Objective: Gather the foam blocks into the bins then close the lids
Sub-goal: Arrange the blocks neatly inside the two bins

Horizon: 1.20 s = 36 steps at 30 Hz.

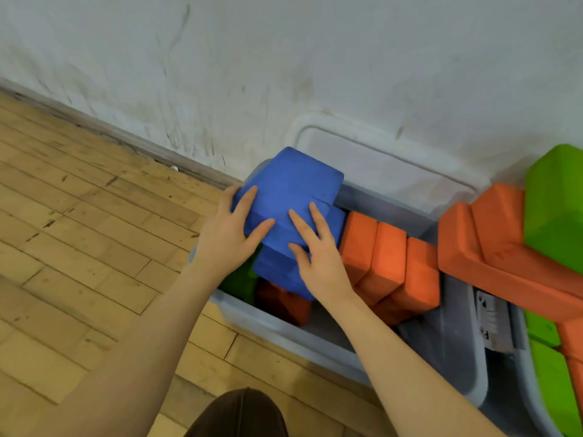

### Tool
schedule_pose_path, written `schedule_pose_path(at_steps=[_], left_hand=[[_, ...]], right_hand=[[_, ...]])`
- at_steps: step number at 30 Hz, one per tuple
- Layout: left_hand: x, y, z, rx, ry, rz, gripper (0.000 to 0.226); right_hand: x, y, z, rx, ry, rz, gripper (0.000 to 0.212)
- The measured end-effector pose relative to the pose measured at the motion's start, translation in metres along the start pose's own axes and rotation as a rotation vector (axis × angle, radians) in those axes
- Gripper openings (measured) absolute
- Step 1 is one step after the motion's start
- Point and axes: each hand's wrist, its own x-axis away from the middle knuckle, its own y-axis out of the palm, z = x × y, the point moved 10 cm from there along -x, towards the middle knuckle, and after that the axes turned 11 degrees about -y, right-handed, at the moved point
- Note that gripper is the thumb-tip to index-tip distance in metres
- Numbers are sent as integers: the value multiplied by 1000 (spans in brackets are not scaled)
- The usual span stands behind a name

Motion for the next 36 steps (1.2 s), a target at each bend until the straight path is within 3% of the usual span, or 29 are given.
schedule_pose_path(at_steps=[5,9,13,15,18,20,22,26,31,36], left_hand=[[10,3,48,97,149,-44,66],[22,14,94,199,190,-26,56],[22,31,122,169,310,-24,47],[21,46,114,63,338,-54,60],[22,77,66,-168,175,-172,86],[31,105,31,-321,53,-352,99],[38,126,10,-449,7,-479,103],[34,137,-4,-496,-50,-539,95],[30,127,6,-490,-11,-483,75],[24,92,52,-367,271,-265,51]], right_hand=[[17,-73,-4,33,-28,142,55],[33,-120,15,-37,176,288,89],[60,-134,42,-15,308,296,67],[69,-139,47,61,299,287,57],[77,-137,52,228,262,226,53],[77,-130,51,302,209,196,63],[72,-120,45,337,159,163,75],[66,-114,46,326,181,176,82],[65,-114,49,438,231,129,88],[64,-114,37,249,222,162,85]])
